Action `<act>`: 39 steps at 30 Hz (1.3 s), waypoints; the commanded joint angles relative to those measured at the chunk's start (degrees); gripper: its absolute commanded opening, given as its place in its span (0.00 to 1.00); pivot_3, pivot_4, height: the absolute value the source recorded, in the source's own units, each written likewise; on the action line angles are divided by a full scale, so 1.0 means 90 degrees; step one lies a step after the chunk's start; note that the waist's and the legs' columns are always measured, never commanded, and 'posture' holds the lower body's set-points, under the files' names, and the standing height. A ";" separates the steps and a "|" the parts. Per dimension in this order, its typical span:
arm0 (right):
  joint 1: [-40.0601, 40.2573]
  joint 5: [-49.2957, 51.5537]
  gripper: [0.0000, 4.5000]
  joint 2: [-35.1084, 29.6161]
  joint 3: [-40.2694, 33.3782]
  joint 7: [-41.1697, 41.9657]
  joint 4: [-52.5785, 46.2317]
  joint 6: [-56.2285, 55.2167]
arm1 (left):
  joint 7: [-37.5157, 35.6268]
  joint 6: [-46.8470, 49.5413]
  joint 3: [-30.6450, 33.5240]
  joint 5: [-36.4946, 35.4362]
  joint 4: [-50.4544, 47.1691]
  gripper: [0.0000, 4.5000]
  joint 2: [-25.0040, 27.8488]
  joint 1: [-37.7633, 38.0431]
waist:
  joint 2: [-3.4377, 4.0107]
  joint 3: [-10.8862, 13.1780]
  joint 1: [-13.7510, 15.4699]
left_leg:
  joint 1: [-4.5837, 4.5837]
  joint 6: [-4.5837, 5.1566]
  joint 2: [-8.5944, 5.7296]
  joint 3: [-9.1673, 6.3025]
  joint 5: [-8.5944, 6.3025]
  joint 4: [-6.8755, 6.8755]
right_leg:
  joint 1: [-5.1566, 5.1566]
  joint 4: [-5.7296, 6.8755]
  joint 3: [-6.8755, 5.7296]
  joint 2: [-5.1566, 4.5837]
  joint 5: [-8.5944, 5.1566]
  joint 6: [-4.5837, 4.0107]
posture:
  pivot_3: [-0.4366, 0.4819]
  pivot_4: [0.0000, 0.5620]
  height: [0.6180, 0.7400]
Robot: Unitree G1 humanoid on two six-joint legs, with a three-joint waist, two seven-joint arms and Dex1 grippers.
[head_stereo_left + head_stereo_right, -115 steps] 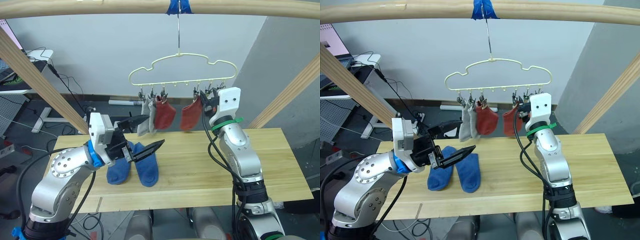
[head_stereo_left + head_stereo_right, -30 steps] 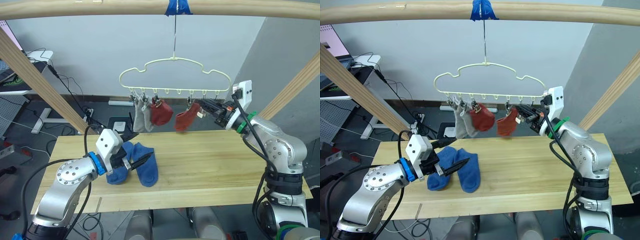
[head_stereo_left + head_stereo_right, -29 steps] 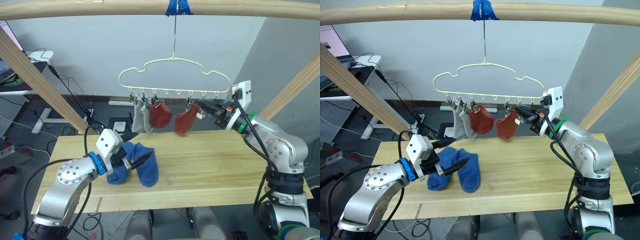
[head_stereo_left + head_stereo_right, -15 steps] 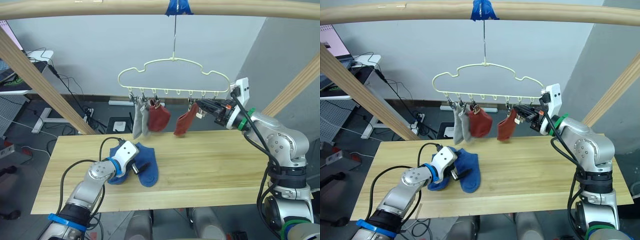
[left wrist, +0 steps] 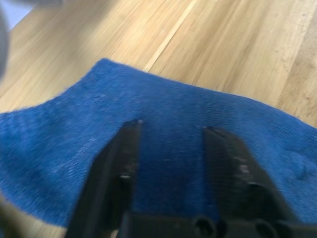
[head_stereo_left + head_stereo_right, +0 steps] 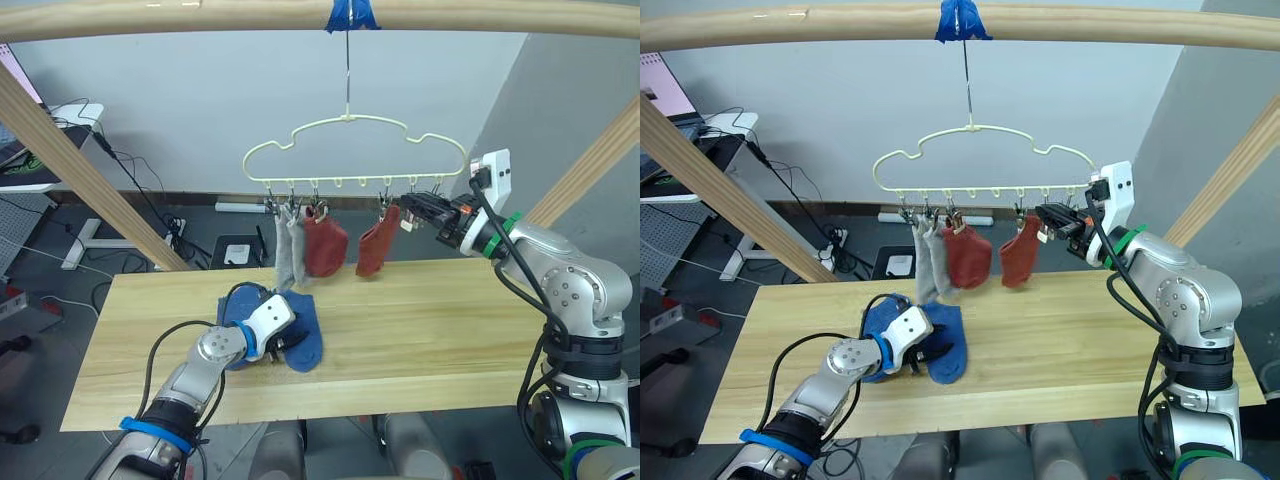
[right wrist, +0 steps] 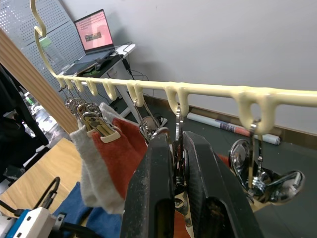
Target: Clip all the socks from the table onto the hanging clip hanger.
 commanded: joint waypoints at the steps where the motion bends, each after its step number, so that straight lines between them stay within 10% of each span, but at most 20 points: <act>1: -0.0093 0.0129 0.01 -0.0075 -0.0154 -0.0009 -0.0176 -0.0035 | -0.0113 -0.0135 -0.0054 0.0048 0.0012 0.17 -0.0011 0.0097 | 0.0000 0.0000 -0.0023 | 0.0000 0.0000 0.0000 0.0000 0.0000 0.0000 | 0.0000 0.0000 0.0000 0.0000 0.0000 0.0000 | 0.29 0.37 1.00; 4: -0.0148 0.0114 0.01 -0.0084 -0.0131 0.0004 -0.0099 -0.0059 | -0.0372 -0.0189 0.0003 -0.0142 -0.0289 0.01 0.0028 0.0286 | 0.0000 0.0000 -0.0051 | 0.0000 0.0000 0.0000 0.0000 0.0000 0.0000 | 0.0000 0.0000 0.0000 0.0000 0.0000 0.0000 | 0.29 0.37 1.00; 21: -0.0347 -0.0040 0.01 -0.0160 -0.0006 0.0207 0.0308 -0.0257 | -0.1835 -0.0885 0.0053 -0.0627 -0.1587 0.01 0.1135 0.1136 | 0.0001 0.0000 -0.0050 | -0.0002 0.0005 0.0038 0.0027 0.0003 -0.0005 | -0.0003 -0.0003 -0.0007 0.0018 -0.0016 0.0016 | 0.32 0.39 1.00; 39: -0.0396 -0.0109 0.01 -0.0182 -0.0024 0.0190 0.0361 -0.0314 | -0.0931 -0.0335 0.0736 -0.0821 -0.0729 0.99 0.0643 0.0384 | 0.0001 0.0000 -0.0049 | -0.0004 0.0007 0.0039 0.0030 0.0004 -0.0001 | -0.0001 -0.0001 -0.0008 0.0019 -0.0016 0.0018 | 0.31 0.40 1.00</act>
